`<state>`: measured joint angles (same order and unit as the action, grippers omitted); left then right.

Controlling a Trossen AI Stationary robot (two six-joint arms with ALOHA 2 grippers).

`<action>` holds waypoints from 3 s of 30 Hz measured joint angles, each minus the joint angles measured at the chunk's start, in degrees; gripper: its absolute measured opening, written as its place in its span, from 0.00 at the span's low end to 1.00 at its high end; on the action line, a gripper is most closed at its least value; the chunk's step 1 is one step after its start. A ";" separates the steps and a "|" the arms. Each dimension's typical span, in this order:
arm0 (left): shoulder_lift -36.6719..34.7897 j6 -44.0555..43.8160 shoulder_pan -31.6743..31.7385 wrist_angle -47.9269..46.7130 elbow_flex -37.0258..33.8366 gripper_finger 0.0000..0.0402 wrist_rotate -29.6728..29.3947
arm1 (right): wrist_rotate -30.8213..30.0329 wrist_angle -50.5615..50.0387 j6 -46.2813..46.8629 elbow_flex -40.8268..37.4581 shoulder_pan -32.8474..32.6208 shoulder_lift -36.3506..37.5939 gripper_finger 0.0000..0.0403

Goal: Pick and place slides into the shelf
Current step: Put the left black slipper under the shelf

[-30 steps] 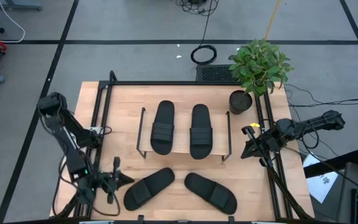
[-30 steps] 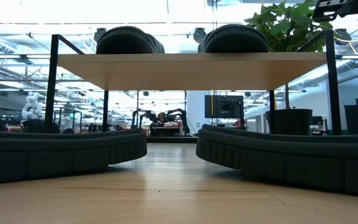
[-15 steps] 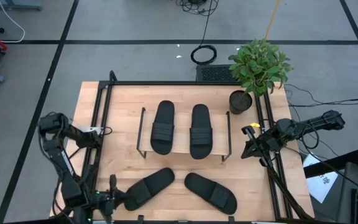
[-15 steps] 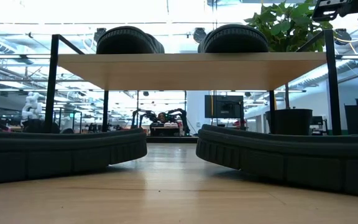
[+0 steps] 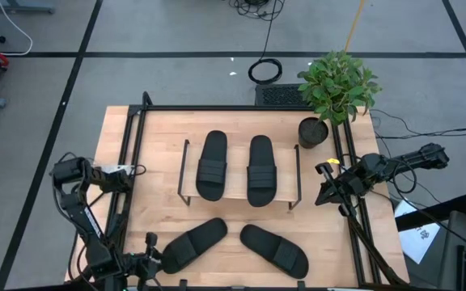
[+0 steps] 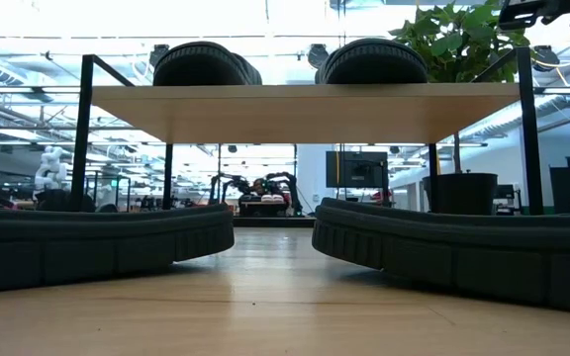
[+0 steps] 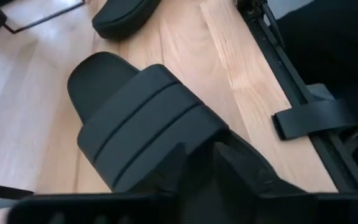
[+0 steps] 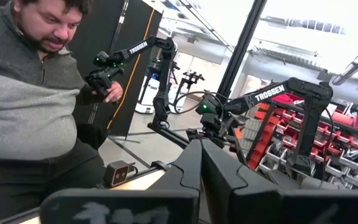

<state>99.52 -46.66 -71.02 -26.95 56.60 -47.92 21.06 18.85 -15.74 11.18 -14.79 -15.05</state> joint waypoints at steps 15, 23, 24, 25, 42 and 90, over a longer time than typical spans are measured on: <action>-0.22 11.45 1.85 -1.19 0.04 0.63 -0.02 | 0.00 0.00 0.30 0.00 0.00 -0.04 0.00; -0.22 15.11 3.61 -2.57 0.04 0.67 3.58 | -0.07 0.14 1.54 0.00 0.00 -0.04 0.00; -0.22 15.10 3.61 -2.85 0.04 0.67 4.09 | -0.07 0.11 1.54 0.00 0.00 -0.04 0.00; -0.22 15.07 3.60 -3.12 0.04 0.67 4.36 | -0.09 0.12 1.54 0.00 0.00 -0.11 0.00; -0.22 21.39 8.13 -6.24 -2.59 0.67 6.33 | -0.22 2.56 1.50 0.00 0.04 -3.74 0.00; 0.10 -10.99 14.89 -20.46 10.67 0.00 0.53 | 0.00 3.22 -1.50 0.02 0.04 -6.80 0.00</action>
<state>99.62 -57.65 -56.14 -47.41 67.27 -47.39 21.06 22.06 -17.23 11.20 -14.74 -21.85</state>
